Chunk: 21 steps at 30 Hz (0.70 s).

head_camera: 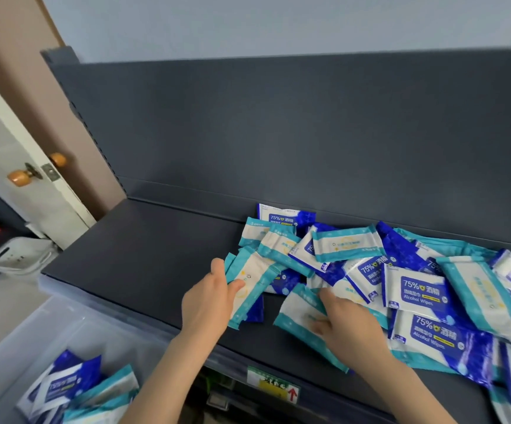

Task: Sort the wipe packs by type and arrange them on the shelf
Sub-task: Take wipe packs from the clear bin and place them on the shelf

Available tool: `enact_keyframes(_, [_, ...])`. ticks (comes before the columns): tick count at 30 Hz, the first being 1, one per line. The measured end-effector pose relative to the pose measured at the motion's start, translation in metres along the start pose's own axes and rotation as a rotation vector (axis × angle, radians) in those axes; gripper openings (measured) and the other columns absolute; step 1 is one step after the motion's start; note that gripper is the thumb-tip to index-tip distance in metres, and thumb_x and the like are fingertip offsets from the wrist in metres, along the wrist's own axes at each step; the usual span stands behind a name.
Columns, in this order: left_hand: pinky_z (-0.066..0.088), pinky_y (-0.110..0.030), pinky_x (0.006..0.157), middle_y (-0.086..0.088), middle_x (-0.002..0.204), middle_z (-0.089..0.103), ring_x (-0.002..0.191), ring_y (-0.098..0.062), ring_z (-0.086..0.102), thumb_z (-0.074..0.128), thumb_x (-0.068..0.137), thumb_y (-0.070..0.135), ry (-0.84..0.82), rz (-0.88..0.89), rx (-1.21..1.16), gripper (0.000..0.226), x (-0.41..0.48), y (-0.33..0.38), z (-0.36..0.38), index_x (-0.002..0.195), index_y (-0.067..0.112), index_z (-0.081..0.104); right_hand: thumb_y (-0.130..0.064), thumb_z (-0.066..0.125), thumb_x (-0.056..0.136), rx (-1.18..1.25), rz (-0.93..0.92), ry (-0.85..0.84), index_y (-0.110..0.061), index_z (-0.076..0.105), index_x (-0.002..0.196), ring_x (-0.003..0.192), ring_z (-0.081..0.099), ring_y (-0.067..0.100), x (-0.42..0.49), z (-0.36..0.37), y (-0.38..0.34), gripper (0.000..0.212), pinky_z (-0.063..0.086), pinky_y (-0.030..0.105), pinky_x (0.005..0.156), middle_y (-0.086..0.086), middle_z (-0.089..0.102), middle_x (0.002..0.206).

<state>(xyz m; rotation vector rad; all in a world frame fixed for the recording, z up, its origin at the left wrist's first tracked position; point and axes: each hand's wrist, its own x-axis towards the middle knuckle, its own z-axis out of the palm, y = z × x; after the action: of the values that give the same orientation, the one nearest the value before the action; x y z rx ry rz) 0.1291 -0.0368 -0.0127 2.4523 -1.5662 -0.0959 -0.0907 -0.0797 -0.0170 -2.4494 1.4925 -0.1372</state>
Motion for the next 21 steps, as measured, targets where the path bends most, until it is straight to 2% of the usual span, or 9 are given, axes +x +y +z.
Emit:
enact_keyframes(5, [0.033, -0.022, 0.045, 0.010, 0.080, 0.048, 0.057, -0.006, 0.048, 0.044, 0.097, 0.042, 0.023, -0.107, -0.174, 0.028, -0.004, -0.027, -0.014, 0.099, 0.023, 0.024, -0.043, 0.052, 0.092, 0.118, -0.016, 0.091, -0.023, 0.037, 0.126, 0.098, 0.057, 0.021, 0.016, -0.009, -0.030, 0.043, 0.041, 0.031, 0.069, -0.001, 0.060, 0.106])
enact_keyframes(8, [0.032, -0.019, 0.045, 0.010, 0.086, 0.048, 0.060, -0.003, 0.049, 0.046, 0.097, 0.039, 0.036, -0.175, -0.283, 0.026, -0.011, -0.051, -0.025, 0.100, 0.022, 0.026, -0.043, 0.052, 0.092, 0.164, -0.040, 0.089, -0.023, 0.038, 0.123, 0.085, 0.054, 0.018, 0.024, -0.007, -0.053, 0.040, 0.038, 0.031, 0.063, -0.008, 0.053, 0.087])
enact_keyframes(10, [0.037, -0.018, 0.047, 0.008, 0.094, 0.048, 0.064, -0.004, 0.051, 0.046, 0.097, 0.037, 0.023, -0.226, -0.347, 0.025, -0.020, -0.064, -0.029, 0.102, 0.022, 0.027, -0.045, 0.051, 0.092, 0.165, -0.052, 0.072, -0.025, 0.037, 0.122, 0.075, 0.048, 0.014, 0.026, -0.006, -0.065, 0.039, 0.035, 0.030, 0.059, -0.011, 0.047, 0.080])
enact_keyframes(12, [0.051, -0.024, 0.052, 0.007, 0.099, 0.050, 0.069, -0.005, 0.057, 0.046, 0.097, 0.038, 0.026, -0.295, -0.394, 0.025, -0.032, -0.086, -0.030, 0.105, 0.023, 0.028, -0.045, 0.051, 0.092, 0.173, -0.086, 0.045, -0.026, 0.036, 0.122, 0.078, 0.052, 0.014, 0.030, -0.001, -0.083, 0.039, 0.038, 0.030, 0.060, -0.010, 0.049, 0.083])
enact_keyframes(14, [0.056, -0.028, 0.057, 0.005, 0.106, 0.054, 0.072, -0.006, 0.059, 0.047, 0.097, 0.038, 0.049, -0.353, -0.416, 0.025, -0.044, -0.111, -0.030, 0.106, 0.025, 0.028, -0.045, 0.052, 0.091, 0.195, -0.125, 0.026, -0.026, 0.037, 0.120, 0.088, 0.057, 0.017, 0.035, 0.005, -0.104, 0.038, 0.043, 0.033, 0.065, -0.009, 0.051, 0.087])
enact_keyframes(18, [0.040, -0.015, 0.050, -0.002, 0.116, 0.057, 0.073, -0.005, 0.054, 0.048, 0.097, 0.034, 0.079, -0.475, -0.477, 0.022, -0.064, -0.158, -0.033, 0.109, 0.024, 0.032, -0.043, 0.055, 0.090, 0.229, -0.201, -0.008, -0.027, 0.040, 0.115, 0.091, 0.059, 0.019, 0.042, 0.015, -0.152, 0.033, 0.038, 0.033, 0.063, -0.009, 0.051, 0.087])
enact_keyframes(21, [0.042, -0.028, 0.062, -0.007, 0.108, 0.059, 0.080, -0.017, 0.053, 0.050, 0.097, 0.032, 0.147, -0.556, -0.476, 0.020, -0.077, -0.195, -0.036, 0.105, 0.020, 0.036, -0.042, 0.055, 0.090, 0.217, -0.268, -0.044, -0.029, 0.041, 0.113, 0.093, 0.059, 0.019, 0.047, 0.025, -0.187, 0.030, 0.032, 0.031, 0.062, -0.010, 0.051, 0.090])
